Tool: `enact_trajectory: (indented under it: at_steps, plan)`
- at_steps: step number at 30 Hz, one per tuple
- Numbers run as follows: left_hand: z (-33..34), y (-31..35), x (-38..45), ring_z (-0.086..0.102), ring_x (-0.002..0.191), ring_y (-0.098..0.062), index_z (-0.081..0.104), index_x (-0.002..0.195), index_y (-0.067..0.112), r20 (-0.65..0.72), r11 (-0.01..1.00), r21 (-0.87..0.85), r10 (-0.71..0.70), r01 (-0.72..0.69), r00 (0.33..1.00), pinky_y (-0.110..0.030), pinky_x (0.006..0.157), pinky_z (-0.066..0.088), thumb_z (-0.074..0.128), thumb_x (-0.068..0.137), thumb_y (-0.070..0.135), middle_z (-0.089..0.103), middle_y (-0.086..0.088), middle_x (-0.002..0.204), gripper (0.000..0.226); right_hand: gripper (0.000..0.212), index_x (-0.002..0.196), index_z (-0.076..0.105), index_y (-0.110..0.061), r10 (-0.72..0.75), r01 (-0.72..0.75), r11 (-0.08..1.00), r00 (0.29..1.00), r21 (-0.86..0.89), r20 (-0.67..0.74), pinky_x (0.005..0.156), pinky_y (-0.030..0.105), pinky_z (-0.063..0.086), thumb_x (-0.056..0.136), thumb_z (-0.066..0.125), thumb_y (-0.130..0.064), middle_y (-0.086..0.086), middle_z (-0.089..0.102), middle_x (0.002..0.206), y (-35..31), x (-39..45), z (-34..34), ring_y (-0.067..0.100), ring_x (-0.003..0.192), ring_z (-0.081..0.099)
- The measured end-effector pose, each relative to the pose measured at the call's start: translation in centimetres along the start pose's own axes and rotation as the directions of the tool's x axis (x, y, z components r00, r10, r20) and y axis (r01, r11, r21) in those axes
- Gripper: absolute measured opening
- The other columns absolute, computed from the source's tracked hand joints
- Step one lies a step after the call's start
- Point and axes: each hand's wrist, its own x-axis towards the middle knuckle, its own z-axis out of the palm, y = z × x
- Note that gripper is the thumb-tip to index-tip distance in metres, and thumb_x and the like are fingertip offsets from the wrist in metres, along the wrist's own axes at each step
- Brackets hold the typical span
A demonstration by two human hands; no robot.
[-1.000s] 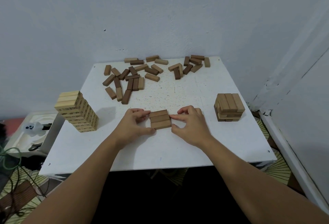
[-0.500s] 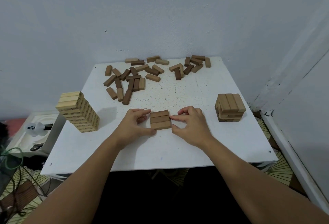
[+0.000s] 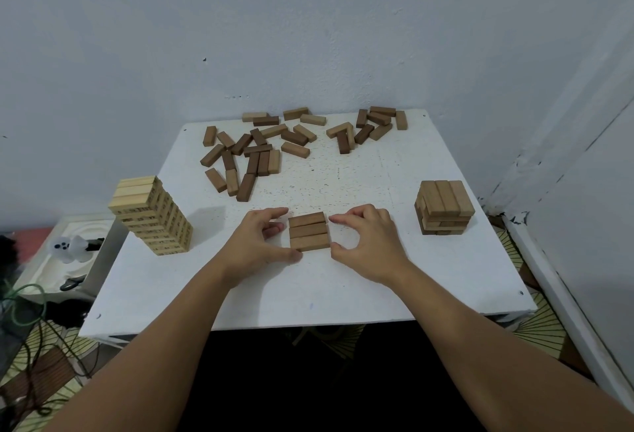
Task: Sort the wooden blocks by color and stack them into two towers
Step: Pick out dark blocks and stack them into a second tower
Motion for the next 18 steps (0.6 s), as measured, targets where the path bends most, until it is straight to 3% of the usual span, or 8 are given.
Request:
enact_trajectory:
  at_steps: [4,8,18]
  plan:
    - [-0.09,0.1,-0.06,0.056,0.123,-0.003,0.059,0.14,0.031,0.009,1.0,0.001,-0.001,0.001,1.0,-0.031,0.107,0.05,0.101,0.062,0.022,0.048,0.013,0.133,0.089,0.05,0.135,0.062,-0.044,0.008,-0.008,1.0,1.0,0.008,0.009,0.109,0.026,0.026,0.085,0.069,-0.049,-0.018,0.043,0.12,-0.03,0.0,-0.01,0.008,0.114,0.031]
    - [-0.2,0.14,-0.01,0.056,0.123,-0.001,0.06,0.139,0.029,0.021,1.0,-0.03,-0.008,0.009,1.0,-0.031,0.107,0.05,0.101,0.061,0.02,0.048,0.013,0.133,0.089,0.063,0.148,0.048,-0.045,0.014,-0.011,0.999,0.997,-0.04,0.074,0.115,0.03,0.022,0.087,0.062,-0.049,-0.018,0.037,0.126,-0.21,0.08,-0.27,0.011,0.124,0.03]
    - [-0.19,-0.36,0.38,0.056,0.125,-0.003,0.063,0.14,0.023,0.017,1.0,0.027,0.006,-0.007,1.0,-0.026,0.11,0.047,0.101,0.062,0.021,0.048,0.01,0.134,0.087,0.066,0.138,0.059,-0.049,0.025,-0.025,1.0,0.997,-0.011,0.066,0.113,0.029,0.02,0.076,0.038,-0.063,-0.021,0.038,0.124,-0.6,0.12,-0.37,0.007,0.119,0.029]
